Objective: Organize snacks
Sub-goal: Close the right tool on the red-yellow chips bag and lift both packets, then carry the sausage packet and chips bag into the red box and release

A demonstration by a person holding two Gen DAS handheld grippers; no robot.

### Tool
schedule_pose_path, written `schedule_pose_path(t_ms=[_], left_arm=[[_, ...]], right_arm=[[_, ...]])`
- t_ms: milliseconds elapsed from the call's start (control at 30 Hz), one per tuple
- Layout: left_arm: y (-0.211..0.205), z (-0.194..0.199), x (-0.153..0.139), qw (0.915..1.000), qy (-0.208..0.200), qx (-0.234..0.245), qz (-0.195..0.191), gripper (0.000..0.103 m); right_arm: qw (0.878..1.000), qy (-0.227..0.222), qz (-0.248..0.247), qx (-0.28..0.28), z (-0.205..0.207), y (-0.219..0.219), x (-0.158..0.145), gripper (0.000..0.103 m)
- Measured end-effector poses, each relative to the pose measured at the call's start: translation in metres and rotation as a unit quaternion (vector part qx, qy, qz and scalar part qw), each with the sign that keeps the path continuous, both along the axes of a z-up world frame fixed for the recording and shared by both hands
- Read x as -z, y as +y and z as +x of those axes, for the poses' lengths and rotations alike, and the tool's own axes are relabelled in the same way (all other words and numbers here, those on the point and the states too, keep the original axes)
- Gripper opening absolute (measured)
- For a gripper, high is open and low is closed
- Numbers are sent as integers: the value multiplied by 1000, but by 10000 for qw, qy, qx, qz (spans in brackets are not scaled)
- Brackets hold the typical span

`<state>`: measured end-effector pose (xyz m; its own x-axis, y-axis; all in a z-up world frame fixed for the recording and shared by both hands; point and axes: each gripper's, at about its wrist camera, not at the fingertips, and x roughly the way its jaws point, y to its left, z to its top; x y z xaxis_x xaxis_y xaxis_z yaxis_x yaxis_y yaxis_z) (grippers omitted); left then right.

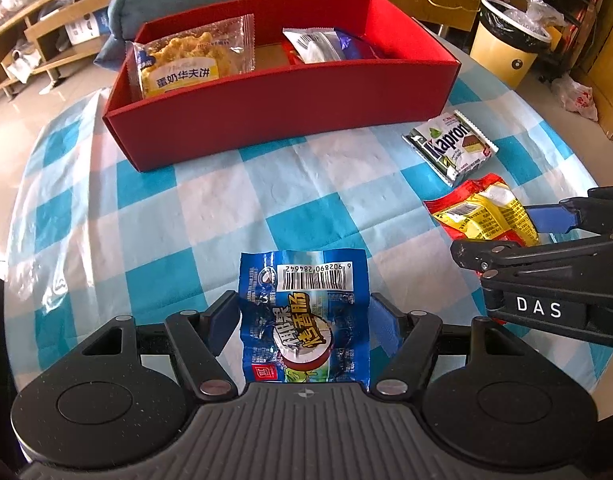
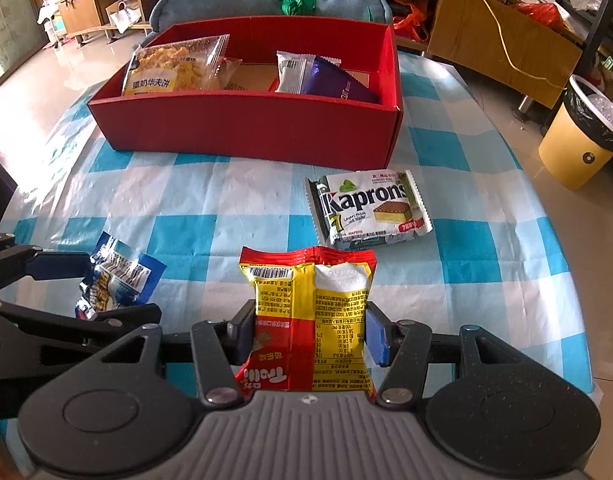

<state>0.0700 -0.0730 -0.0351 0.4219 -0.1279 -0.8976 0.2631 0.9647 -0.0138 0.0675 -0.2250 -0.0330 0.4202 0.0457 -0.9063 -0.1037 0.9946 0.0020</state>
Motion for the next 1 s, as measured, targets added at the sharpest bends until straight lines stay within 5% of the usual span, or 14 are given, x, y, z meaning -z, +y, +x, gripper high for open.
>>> schedule_pose_path(t_ms=[1000], left_arm=[[3, 16, -23, 9991, -361, -198, -138, 75]], right_arm=[[9986, -412, 263, 188, 13, -7, -27, 49]])
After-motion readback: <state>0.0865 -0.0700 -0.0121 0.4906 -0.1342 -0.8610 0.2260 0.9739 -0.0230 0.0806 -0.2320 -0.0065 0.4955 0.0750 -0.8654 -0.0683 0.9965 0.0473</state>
